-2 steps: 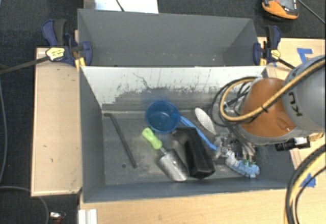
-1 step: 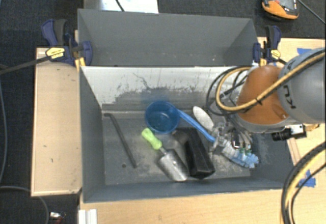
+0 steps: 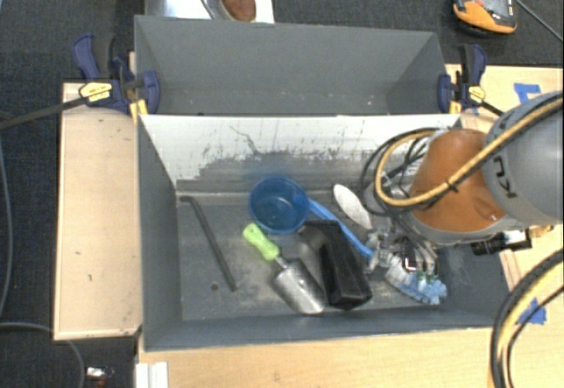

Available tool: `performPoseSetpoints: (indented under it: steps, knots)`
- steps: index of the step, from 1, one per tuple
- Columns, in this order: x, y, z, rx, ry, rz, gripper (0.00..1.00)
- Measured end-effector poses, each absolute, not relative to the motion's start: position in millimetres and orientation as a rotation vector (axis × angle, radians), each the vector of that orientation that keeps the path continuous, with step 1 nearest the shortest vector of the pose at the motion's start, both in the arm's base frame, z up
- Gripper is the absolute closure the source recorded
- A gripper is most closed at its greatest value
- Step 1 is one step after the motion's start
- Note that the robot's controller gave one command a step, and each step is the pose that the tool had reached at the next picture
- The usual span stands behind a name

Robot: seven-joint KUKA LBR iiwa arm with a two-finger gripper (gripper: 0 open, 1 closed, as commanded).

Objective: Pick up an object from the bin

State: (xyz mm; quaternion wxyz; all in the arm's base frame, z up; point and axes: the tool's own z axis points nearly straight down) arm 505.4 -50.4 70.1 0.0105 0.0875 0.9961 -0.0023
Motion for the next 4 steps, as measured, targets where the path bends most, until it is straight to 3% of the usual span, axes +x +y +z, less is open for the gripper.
performPoseSetpoints:
  steps: [4]
  knots:
    - [519.0,-51.5,81.2,0.190,3.108,-0.009,1.00]
